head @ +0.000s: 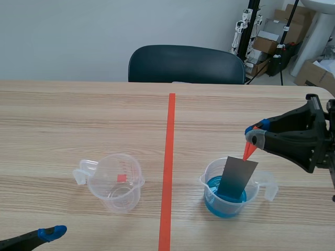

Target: Do the redox reaction experiment. raise the plate out of the solution

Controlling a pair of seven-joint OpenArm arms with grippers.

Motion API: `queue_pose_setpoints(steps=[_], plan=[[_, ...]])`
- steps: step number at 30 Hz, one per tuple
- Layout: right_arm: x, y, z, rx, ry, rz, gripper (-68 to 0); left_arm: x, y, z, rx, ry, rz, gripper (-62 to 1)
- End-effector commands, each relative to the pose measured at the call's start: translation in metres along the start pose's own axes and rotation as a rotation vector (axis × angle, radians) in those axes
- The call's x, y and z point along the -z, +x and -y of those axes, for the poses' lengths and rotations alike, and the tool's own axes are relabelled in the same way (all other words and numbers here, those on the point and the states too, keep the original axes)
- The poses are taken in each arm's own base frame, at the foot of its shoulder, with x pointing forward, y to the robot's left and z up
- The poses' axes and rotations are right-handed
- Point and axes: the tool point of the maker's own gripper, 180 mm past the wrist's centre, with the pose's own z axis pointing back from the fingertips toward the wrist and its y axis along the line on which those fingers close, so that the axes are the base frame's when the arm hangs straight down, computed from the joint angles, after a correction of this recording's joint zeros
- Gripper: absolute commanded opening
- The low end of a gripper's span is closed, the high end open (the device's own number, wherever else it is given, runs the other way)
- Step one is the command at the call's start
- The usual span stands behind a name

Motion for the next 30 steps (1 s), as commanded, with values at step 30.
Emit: queue_pose_setpoints(steps=[30], plan=[[-0.0033, 0.0089, 0.0048, -0.012, -0.001, 0.014, -67.1, 0.0016, 0.0105, -0.0040, 0.011, 0.011, 0.057, 1.4]])
